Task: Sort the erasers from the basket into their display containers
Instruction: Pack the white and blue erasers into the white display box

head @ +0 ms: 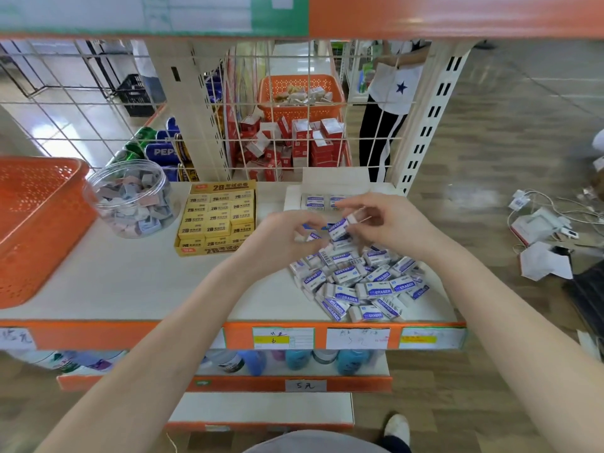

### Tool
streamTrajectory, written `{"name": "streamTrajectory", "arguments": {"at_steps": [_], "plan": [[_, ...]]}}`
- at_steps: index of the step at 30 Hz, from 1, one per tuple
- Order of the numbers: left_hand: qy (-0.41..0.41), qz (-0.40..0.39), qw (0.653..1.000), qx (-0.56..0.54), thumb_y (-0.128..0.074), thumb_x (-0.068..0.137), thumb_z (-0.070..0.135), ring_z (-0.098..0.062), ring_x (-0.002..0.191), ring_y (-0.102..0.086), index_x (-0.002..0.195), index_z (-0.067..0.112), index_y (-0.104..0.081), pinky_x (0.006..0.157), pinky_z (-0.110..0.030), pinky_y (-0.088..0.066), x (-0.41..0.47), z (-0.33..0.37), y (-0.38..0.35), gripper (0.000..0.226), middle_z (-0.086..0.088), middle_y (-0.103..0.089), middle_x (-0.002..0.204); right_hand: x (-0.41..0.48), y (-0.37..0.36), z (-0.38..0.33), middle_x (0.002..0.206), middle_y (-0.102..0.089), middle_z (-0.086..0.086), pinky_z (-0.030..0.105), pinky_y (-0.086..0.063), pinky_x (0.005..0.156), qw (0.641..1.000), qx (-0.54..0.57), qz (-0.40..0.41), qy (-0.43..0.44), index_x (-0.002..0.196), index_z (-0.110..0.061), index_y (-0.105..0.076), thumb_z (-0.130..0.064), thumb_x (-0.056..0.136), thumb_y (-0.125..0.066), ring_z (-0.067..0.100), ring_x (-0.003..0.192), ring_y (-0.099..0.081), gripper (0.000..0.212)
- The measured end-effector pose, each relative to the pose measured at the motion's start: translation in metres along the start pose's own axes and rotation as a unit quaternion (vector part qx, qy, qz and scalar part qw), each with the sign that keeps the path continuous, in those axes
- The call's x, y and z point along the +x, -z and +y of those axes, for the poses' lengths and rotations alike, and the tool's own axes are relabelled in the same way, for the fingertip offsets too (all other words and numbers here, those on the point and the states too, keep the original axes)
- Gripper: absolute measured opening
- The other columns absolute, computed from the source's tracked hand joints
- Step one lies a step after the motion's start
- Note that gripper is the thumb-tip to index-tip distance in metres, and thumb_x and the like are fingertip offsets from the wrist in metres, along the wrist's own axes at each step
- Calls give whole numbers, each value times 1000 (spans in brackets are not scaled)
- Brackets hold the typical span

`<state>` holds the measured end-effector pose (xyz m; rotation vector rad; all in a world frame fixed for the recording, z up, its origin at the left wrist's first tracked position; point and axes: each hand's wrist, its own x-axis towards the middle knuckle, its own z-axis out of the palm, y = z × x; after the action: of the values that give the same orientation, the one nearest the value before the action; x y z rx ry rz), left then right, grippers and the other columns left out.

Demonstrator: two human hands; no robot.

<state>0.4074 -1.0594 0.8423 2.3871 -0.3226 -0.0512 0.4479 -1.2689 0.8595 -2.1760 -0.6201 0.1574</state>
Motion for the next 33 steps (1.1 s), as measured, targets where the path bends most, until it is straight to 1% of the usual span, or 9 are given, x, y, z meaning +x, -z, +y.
{"name": "streamTrajectory", "arguments": {"at_steps": [4,10,14,17,19,22,25,28,33], "plan": [[-10,48,998,-33,-71,82,33,16,72,-54,112,28,-64,66,1,-38,8,13,-2,31,26,-56,84,3,-7,-11,93,-67,-11,18,-51,77,996,75,37,20,110,-36,-60,-3,81,-68,10,80,-62,45],[18,76,995,-62,-75,79,25,4,81,-60,106,20,-64,68,-1,-42,11,5,0,30,18,-63,89,2,-17,-14,91,-67,-7,26,-54,84,990,131,49,22,106,-34,-60,7,81,-61,16,82,-68,48],[46,93,991,-90,-75,79,20,2,74,-64,96,21,-56,69,-15,-53,6,-12,3,25,13,-66,86,4,-20,-9,95,-71,-6,28,-52,89,1000,-8,1,26,100,-30,-68,-4,85,-64,7,90,-67,31],[54,118,988,-82,-77,78,25,-21,78,-66,91,30,-54,74,-37,-55,3,-23,11,26,14,-68,95,10,-24,-6,104,-71,-3,26,-47,88,979,-190,-61,39,106,-19,-72,-21,88,-64,11,94,-63,20],[53,125,987,-83,-77,78,25,-24,79,-65,94,30,-57,75,-36,-53,-1,-27,16,27,16,-67,96,14,-30,-4,104,-71,0,28,-46,86,962,-256,-90,41,108,-16,-71,-27,87,-65,15,93,-64,24],[48,117,989,-73,-76,78,26,-14,89,-64,99,25,-62,78,-31,-53,-7,-32,21,25,18,-65,98,21,-37,-6,96,-71,7,38,-48,80,944,-314,-98,28,101,-9,-69,-35,87,-62,22,87,-63,30],[47,118,988,-82,-76,78,24,-3,89,-62,99,24,-66,77,-26,-50,-10,-38,21,23,18,-66,98,23,-40,-10,102,-70,0,39,-50,80,934,-339,-109,33,113,-23,-65,-31,88,-59,20,93,-61,27],[46,122,988,-83,-76,79,20,-10,76,-56,92,32,-65,69,-22,-44,-13,-40,20,21,17,-66,95,23,-42,-13,107,-68,-5,40,-51,81,938,-321,-126,44,125,-35,-58,-22,89,-57,19,98,-60,38],[40,108,990,-75,-75,80,18,-7,77,-57,96,30,-66,75,-24,-46,-13,-39,17,21,20,-65,95,27,-51,-9,78,-64,-2,36,-52,63,920,-374,-104,48,99,-22,-68,-27,86,-53,18,74,-57,20]]}}
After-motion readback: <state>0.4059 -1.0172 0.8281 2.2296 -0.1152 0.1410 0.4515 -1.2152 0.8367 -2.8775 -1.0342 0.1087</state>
